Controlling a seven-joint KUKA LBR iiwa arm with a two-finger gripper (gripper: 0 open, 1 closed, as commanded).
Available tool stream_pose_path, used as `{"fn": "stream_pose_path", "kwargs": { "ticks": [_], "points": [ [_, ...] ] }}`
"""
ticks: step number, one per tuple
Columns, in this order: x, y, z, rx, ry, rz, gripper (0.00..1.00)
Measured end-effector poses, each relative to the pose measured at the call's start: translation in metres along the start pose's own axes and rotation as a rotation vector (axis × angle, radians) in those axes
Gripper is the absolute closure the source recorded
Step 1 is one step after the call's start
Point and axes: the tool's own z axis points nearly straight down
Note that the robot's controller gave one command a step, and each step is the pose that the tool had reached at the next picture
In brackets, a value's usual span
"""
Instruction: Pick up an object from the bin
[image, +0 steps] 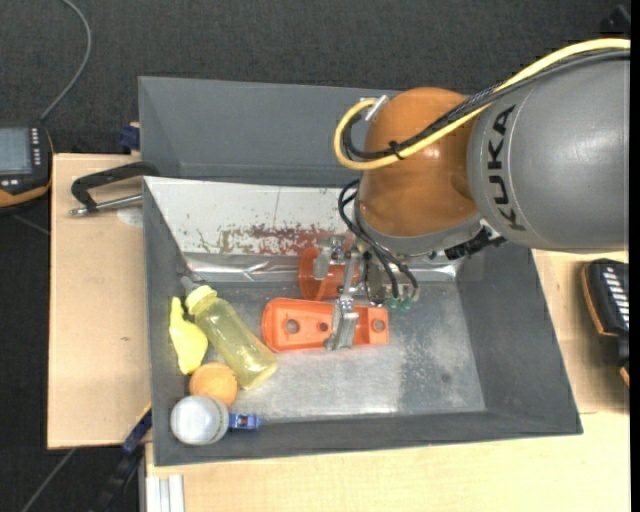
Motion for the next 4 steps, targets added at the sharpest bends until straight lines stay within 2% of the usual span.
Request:
{"fn": "stream_pose_path", "kwargs": {
  "ticks": [1,2,3,4],
  "points": [
    [-0.002,0.0,-0.005,-0.001,-0.009,0.002,0.0],
    [0.003,-0.006,0.014,-0.003,-0.012,0.13,0.0],
    [0.016,-0.012,0.054,-0.003,-0.007,0.282,0.0],
    [0.004,-0.027,0.074,-0.003,-0.01,0.101,0.0]
  ]
}}
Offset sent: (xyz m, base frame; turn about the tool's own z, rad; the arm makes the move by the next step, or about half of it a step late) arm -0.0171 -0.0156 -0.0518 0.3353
